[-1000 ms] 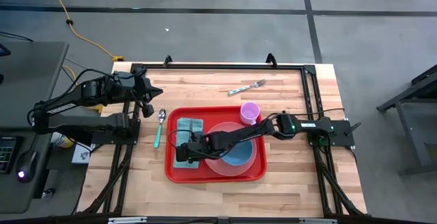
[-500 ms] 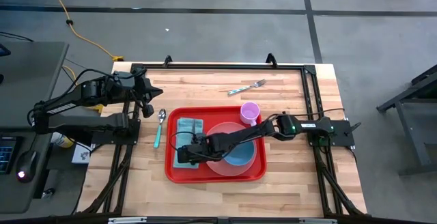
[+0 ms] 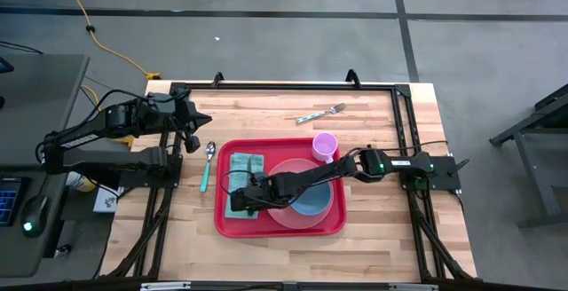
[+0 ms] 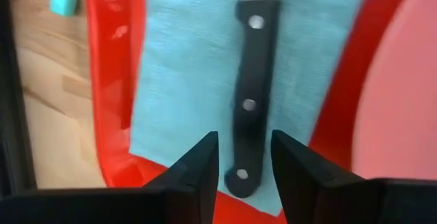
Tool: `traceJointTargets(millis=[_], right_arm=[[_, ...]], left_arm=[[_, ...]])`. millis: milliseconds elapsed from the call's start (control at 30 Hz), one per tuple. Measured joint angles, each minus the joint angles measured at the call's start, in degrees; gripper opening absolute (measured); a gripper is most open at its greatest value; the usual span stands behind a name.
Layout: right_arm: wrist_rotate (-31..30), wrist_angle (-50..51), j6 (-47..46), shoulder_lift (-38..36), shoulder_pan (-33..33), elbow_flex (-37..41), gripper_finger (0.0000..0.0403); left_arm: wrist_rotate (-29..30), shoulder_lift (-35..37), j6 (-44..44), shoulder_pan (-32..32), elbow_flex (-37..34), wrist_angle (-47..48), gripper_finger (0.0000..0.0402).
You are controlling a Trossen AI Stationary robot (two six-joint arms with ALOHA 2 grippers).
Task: Set up tray
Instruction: Put the white blue fork on top of the blue napkin to the left of the black knife
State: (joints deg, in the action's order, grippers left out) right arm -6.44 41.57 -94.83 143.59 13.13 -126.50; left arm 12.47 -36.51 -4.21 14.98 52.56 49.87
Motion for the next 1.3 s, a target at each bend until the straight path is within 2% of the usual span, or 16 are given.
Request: traceJointTargets(millis=[233,600,800,967,1033,1167,1300], right_arm=[[-2.48,-5.30,3.50,0.00,-0.10,-0.04,0.0113],[-2.56,-5.75,6.17,-0.47,-0.44,-0.13,0.0114],[-5.95,-8.28,15.10,-0.66,-1.41,-2.90,0.0114],[-9.24,-8.23,25.46,-0.80,-3.26,-8.65,0.0114],[-9.77,-9.25,28.55,-3.30,-4.27,-6.89,0.0114],[-12.10,-2.99,34.12,-8.47,-6.42,-5.81,0.0114],[-16.97,5.07,39.26,-13.96,-8.56,-5.79,0.0114]], left_arm=[[-0.02,0.00,-0.02,0.00,0.00,0.00,0.0053],[-0.02,0.00,-0.02,0.01,0.00,0.02,0.0053],[-0.02,0.01,-0.02,0.00,0.00,0.02,0.0053],[-0.04,0.00,-0.52,0.02,0.00,0.02,0.0053],[-0.04,0.02,-0.52,0.00,0.00,0.02,0.0053],[-0.49,0.02,-0.57,0.00,0.00,0.04,0.0053],[-1.07,0.02,-0.59,0.01,0.00,0.01,0.0053]])
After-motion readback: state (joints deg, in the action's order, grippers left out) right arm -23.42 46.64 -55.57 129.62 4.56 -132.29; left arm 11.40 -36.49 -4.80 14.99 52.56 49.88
